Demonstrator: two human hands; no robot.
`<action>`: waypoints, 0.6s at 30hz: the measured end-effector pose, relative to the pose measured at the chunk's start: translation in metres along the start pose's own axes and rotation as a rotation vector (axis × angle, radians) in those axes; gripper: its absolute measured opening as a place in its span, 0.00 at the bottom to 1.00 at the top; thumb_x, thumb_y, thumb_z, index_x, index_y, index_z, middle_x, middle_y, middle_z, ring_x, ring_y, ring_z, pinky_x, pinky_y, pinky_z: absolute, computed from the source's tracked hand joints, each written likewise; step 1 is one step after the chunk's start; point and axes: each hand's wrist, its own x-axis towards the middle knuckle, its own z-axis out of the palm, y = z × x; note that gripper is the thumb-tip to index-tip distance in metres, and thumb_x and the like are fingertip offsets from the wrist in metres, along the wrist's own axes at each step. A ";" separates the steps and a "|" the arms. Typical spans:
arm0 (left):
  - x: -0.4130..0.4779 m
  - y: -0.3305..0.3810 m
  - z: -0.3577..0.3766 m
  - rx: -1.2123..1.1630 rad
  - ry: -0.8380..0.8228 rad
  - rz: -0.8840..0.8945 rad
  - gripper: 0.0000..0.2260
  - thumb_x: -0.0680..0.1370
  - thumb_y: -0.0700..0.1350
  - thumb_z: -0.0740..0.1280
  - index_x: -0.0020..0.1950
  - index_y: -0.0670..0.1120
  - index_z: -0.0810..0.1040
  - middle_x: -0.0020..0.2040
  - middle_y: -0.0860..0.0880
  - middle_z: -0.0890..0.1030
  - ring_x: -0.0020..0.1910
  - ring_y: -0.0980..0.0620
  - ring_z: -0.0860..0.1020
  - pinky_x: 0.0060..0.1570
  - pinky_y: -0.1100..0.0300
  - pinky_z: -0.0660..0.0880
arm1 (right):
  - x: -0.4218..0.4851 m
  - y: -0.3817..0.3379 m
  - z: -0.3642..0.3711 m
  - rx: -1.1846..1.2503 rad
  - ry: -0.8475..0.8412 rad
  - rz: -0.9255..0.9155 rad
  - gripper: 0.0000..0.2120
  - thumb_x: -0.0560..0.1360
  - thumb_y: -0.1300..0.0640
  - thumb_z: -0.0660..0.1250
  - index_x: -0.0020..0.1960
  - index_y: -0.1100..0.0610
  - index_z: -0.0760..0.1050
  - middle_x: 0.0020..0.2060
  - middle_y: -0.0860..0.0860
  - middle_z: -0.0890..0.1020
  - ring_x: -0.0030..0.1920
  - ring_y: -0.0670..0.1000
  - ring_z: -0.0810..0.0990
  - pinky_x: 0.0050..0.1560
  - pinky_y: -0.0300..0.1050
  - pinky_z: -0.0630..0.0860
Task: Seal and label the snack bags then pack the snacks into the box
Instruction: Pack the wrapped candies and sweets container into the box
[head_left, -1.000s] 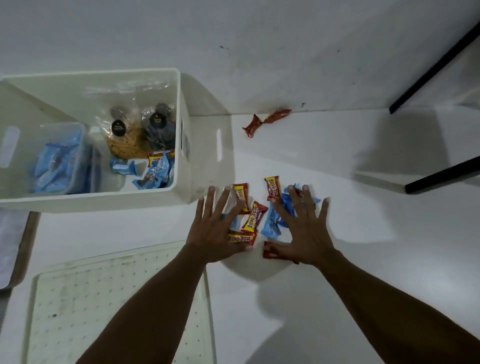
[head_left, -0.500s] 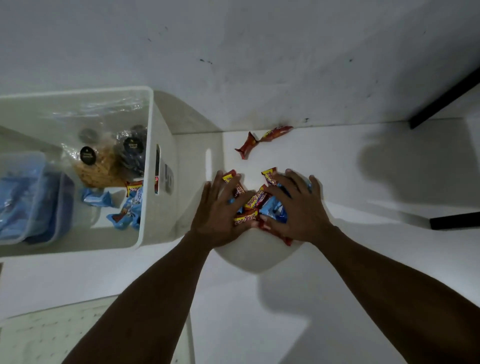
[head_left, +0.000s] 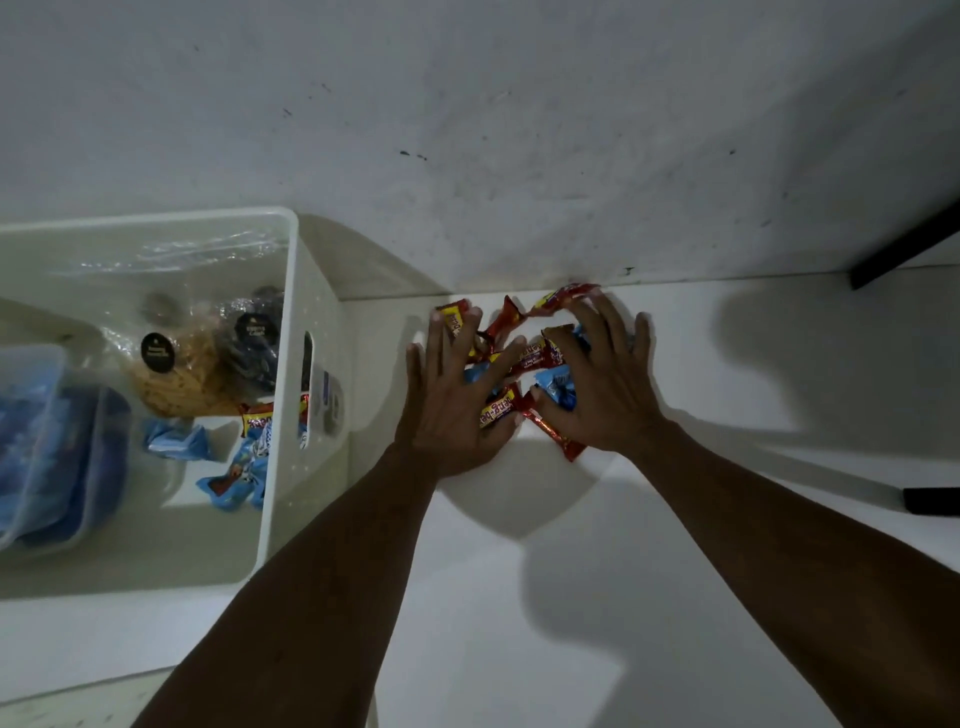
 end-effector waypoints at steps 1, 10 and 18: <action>0.002 -0.001 -0.002 0.013 -0.005 0.029 0.37 0.74 0.71 0.57 0.80 0.64 0.47 0.83 0.46 0.42 0.80 0.34 0.40 0.71 0.28 0.47 | 0.005 0.002 0.000 -0.008 -0.019 -0.005 0.35 0.67 0.32 0.63 0.67 0.52 0.72 0.78 0.57 0.59 0.79 0.61 0.51 0.69 0.77 0.53; 0.022 -0.007 -0.010 0.006 -0.102 0.091 0.32 0.78 0.70 0.52 0.80 0.60 0.55 0.82 0.48 0.54 0.81 0.38 0.47 0.73 0.29 0.52 | 0.022 0.011 -0.002 -0.056 -0.134 -0.054 0.37 0.71 0.31 0.58 0.73 0.52 0.66 0.76 0.54 0.63 0.78 0.60 0.55 0.67 0.75 0.61; -0.024 0.030 -0.002 -0.032 0.123 -0.043 0.20 0.77 0.55 0.70 0.64 0.45 0.80 0.62 0.41 0.80 0.61 0.38 0.76 0.58 0.45 0.75 | -0.030 0.001 -0.001 -0.077 -0.020 -0.001 0.30 0.73 0.32 0.59 0.65 0.51 0.71 0.67 0.57 0.71 0.61 0.61 0.71 0.52 0.55 0.69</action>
